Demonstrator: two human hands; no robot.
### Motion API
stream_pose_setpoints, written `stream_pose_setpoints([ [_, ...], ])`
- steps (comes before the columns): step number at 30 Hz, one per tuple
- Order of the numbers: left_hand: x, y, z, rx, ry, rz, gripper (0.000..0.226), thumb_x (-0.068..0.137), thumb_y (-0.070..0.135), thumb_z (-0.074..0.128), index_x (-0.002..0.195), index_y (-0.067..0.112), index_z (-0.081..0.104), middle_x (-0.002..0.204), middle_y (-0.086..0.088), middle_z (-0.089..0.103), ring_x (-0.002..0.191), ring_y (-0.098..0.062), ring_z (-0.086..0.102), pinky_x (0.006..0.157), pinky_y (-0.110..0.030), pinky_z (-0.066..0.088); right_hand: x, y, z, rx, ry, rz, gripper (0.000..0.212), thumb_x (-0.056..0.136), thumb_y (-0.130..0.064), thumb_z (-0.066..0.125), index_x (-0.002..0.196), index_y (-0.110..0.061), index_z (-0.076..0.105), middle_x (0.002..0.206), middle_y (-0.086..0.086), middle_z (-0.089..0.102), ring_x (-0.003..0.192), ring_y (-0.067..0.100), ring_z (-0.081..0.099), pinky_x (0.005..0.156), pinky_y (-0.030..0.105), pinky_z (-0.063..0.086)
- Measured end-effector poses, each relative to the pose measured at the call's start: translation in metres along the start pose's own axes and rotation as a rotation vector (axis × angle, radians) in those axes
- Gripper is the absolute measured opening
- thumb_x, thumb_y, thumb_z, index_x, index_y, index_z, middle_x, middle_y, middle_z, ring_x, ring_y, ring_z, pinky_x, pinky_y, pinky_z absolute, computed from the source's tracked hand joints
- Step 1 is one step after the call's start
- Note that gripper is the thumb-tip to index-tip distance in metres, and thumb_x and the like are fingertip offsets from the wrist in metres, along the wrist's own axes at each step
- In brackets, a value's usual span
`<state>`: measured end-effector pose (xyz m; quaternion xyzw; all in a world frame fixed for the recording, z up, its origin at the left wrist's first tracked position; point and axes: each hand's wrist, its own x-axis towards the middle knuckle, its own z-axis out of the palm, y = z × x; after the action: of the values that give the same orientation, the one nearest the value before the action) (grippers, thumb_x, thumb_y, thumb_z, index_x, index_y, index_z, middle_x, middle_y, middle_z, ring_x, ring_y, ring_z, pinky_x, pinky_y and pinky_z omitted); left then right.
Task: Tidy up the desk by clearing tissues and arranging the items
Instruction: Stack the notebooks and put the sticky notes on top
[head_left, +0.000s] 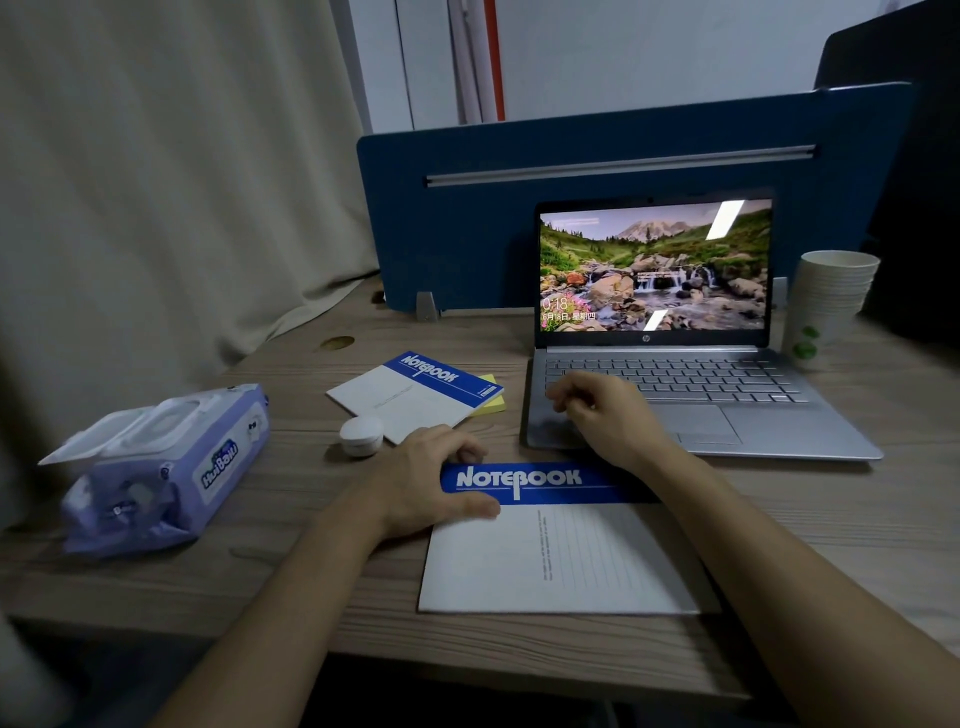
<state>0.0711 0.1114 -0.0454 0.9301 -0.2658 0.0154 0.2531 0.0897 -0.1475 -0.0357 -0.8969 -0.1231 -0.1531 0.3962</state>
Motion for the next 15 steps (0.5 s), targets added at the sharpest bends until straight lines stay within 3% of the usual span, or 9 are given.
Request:
stream_pose_setpoints([
  [7, 0.0025, -0.0010, 0.0002, -0.095, -0.017, -0.077, 0.053, 0.053, 0.075, 0.074, 0.091, 0.041, 0.059, 0.095, 0.022, 0.060, 0.088, 0.011, 0.057, 0.066, -0.016, 0.043, -0.0006, -0.0023, -0.0033, -0.022, 0.008, 0.007, 0.027, 0.095, -0.006, 0.048, 0.108, -0.017, 0.069, 0.099, -0.003, 0.068, 0.094, 0.012, 0.062, 0.083, 0.026, 0.050],
  [12, -0.0010, -0.0018, 0.0003, -0.067, 0.046, 0.033, 0.031, 0.075, 0.062, 0.071, 0.083, 0.039, 0.053, 0.091, 0.019, 0.057, 0.089, 0.004, 0.056, 0.068, -0.018, 0.041, 0.0009, 0.0020, -0.0041, -0.021, -0.041, 0.008, 0.026, 0.096, -0.008, 0.048, 0.107, -0.020, 0.068, 0.099, -0.004, 0.067, 0.094, 0.010, 0.061, 0.079, 0.021, 0.048],
  [15, -0.0046, -0.0041, -0.0037, -0.116, 0.130, 0.012, 0.024, 0.082, 0.055, 0.068, 0.086, 0.035, 0.054, 0.093, 0.019, 0.063, 0.089, 0.007, 0.061, 0.061, -0.013, 0.047, 0.0033, 0.0044, -0.0047, -0.061, -0.096, 0.002, 0.024, 0.096, -0.013, 0.048, 0.104, -0.023, 0.069, 0.095, -0.007, 0.067, 0.092, 0.010, 0.062, 0.080, 0.024, 0.050],
])
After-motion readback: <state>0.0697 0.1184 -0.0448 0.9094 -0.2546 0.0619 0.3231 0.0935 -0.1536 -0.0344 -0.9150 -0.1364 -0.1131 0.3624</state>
